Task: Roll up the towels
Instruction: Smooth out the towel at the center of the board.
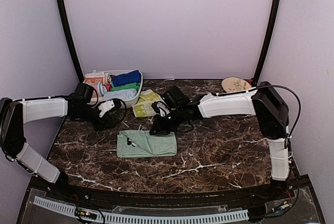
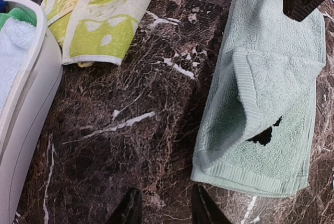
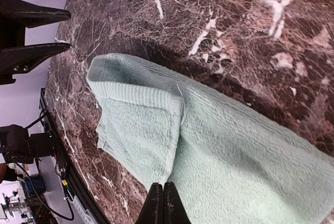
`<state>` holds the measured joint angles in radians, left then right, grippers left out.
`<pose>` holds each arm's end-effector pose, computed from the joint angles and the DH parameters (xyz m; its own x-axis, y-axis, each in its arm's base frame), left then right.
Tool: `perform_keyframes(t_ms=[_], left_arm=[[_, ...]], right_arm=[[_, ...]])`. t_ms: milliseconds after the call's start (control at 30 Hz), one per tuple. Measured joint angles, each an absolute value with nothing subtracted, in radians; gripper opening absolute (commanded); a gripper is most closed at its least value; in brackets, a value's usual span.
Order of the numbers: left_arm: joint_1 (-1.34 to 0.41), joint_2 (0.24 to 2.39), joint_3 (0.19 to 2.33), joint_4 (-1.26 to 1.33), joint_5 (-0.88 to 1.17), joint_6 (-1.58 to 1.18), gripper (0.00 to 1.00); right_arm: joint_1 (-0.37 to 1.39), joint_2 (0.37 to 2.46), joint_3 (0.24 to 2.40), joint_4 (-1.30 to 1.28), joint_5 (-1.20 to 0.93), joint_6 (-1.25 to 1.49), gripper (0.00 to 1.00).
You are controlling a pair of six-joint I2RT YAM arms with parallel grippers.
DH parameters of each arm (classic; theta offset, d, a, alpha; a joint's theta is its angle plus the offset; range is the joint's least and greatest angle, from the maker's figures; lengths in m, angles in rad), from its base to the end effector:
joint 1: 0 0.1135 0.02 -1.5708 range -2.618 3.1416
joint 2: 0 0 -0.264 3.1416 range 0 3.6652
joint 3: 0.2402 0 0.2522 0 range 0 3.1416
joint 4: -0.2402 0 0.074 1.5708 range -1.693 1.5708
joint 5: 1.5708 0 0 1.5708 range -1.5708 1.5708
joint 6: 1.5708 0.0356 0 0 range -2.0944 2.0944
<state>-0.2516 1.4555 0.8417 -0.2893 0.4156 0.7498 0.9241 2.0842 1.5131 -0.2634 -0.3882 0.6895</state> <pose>0.2777 -0.0862 0.2000 -0.2363 0.7045 -0.6692 0.8622 0.4697 0.1900 0.2664 0.3752 0.1823 -0.9118 -0.2305 -0.3397 -0.4041 0.6500 0.6436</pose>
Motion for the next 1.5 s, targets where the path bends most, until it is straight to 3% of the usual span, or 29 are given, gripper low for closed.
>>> perform_keyframes(t_ms=[300,1067,1500], left_arm=[[-0.154,1.390,0.843,-0.363,0.456,0.747,0.32],[-0.131,1.405,0.841,-0.406,0.441,0.725,0.29],[-0.131,1.433,0.873,-0.452,0.495,0.710,0.28]], right_arm=[[0.935,2.225,1.584,-0.286,-0.393,0.697,0.00],[1.060,2.241,1.705,-0.316,-0.356,0.666,0.00],[1.063,2.241,1.701,-0.289,-0.463,0.655,0.00]])
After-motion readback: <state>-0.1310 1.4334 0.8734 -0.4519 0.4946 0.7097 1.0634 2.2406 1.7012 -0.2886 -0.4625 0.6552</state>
